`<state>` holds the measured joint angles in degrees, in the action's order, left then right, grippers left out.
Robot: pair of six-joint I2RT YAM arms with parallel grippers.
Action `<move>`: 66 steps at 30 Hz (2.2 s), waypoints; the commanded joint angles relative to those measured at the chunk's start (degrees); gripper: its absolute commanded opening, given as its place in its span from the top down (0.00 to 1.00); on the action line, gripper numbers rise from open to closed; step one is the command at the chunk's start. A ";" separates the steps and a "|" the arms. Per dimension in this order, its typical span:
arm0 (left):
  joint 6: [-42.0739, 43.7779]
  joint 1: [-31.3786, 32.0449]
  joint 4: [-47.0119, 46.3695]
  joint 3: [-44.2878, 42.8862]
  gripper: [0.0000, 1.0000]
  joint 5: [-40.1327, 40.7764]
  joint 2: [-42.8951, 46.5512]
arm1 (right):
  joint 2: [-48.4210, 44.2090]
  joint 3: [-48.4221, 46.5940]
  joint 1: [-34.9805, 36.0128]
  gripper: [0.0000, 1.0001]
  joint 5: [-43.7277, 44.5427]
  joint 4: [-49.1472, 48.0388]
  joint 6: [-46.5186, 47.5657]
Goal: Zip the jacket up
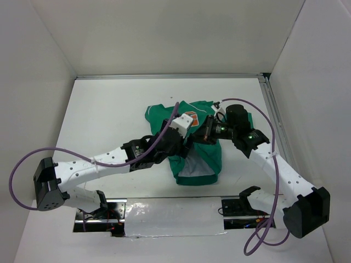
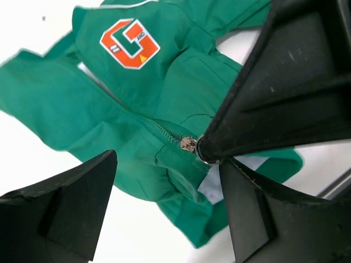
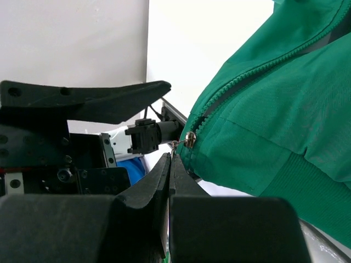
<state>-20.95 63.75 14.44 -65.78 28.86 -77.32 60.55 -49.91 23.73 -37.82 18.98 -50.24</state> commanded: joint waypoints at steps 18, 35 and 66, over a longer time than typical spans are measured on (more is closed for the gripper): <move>19.72 1.12 -17.60 7.86 0.30 -4.25 4.19 | 1.94 -3.26 -2.02 1.00 -4.36 -3.60 -1.88; 24.73 1.12 -18.66 9.62 0.33 -3.55 4.20 | 2.02 -4.85 -2.72 1.00 -4.54 -3.42 -2.58; 23.26 5.07 -23.23 19.01 1.00 -25.78 24.83 | 38.91 -33.24 -6.58 1.00 43.33 -8.44 6.46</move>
<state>7.38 67.22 -5.30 -46.50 12.62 -58.02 92.47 -70.78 21.45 -11.03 17.43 -48.47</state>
